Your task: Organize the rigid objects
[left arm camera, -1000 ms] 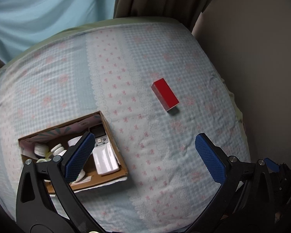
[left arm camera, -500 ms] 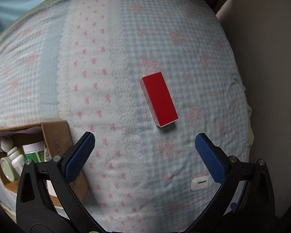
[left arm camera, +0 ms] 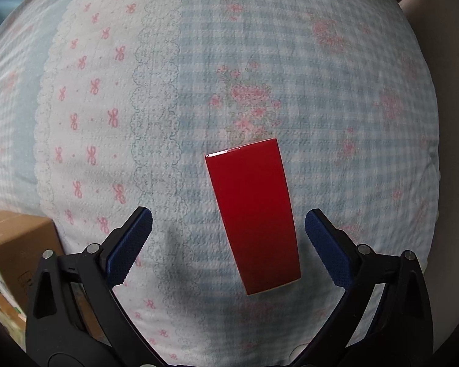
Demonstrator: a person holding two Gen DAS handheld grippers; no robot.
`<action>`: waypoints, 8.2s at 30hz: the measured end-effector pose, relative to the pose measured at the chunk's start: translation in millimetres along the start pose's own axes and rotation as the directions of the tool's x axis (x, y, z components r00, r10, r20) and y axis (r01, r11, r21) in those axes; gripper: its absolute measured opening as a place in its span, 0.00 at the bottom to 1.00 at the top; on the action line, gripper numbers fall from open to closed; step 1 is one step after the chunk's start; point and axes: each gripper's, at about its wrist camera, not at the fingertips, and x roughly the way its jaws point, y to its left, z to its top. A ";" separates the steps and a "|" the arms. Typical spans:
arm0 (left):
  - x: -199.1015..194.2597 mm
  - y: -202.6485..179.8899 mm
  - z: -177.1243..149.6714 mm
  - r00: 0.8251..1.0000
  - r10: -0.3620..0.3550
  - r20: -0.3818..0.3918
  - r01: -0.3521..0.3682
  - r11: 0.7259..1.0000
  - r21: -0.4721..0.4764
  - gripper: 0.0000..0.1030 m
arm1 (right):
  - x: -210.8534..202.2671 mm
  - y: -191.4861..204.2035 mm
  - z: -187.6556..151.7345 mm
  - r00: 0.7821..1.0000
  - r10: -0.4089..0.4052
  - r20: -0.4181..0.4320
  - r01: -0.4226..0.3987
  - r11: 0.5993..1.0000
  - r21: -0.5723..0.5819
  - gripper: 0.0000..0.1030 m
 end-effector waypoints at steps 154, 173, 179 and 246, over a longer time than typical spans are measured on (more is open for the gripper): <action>-295.7 414.9 -259.1 0.903 -0.046 0.428 0.080 0.995 -0.063 1.00 | -229.2 296.5 -30.6 0.916 0.393 0.085 -0.312 0.828 -0.466 1.00; -511.4 301.0 -345.6 0.618 0.046 0.785 -0.060 0.998 -0.011 1.00 | -474.4 161.3 -63.0 0.665 0.359 0.655 -0.161 0.925 -0.344 1.00; -509.8 292.1 -365.4 0.568 0.022 0.823 -0.015 1.000 -0.017 1.00 | -473.0 149.8 -76.6 0.646 0.344 0.681 -0.143 0.931 -0.335 1.00; -515.0 281.0 -385.8 0.505 -0.016 0.863 -0.020 0.999 0.031 1.00 | -487.2 139.7 -90.6 0.627 0.257 0.735 -0.103 0.963 -0.249 1.00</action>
